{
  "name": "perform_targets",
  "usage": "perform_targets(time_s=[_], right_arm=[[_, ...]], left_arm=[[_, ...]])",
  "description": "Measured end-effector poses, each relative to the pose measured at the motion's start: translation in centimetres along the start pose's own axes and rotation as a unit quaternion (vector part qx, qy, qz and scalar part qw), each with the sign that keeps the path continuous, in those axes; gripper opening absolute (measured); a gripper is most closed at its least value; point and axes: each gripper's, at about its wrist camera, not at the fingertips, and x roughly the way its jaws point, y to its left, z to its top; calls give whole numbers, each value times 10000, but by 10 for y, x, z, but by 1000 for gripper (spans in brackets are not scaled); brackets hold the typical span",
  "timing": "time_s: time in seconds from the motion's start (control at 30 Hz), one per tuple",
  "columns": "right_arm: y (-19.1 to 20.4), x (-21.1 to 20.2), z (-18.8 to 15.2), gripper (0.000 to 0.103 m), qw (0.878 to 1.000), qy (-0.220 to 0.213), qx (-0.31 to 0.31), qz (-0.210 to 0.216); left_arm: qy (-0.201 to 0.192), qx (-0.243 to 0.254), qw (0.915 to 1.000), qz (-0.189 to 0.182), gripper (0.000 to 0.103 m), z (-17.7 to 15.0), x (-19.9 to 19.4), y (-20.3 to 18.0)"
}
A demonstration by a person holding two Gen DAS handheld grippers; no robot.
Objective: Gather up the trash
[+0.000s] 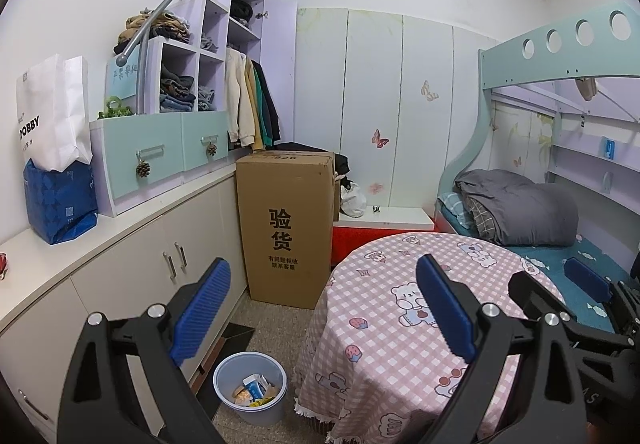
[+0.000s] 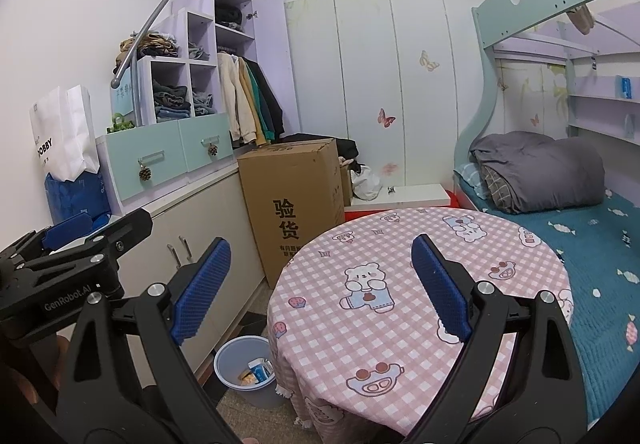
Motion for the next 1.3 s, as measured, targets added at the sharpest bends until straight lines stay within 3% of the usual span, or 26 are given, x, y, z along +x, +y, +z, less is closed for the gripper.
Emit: perform_targets(time_s=[1.3], right_arm=[[2, 0, -6, 92, 10000, 67, 16, 27]], left_arm=[[-16, 60, 10000, -13, 92, -7, 0, -3]])
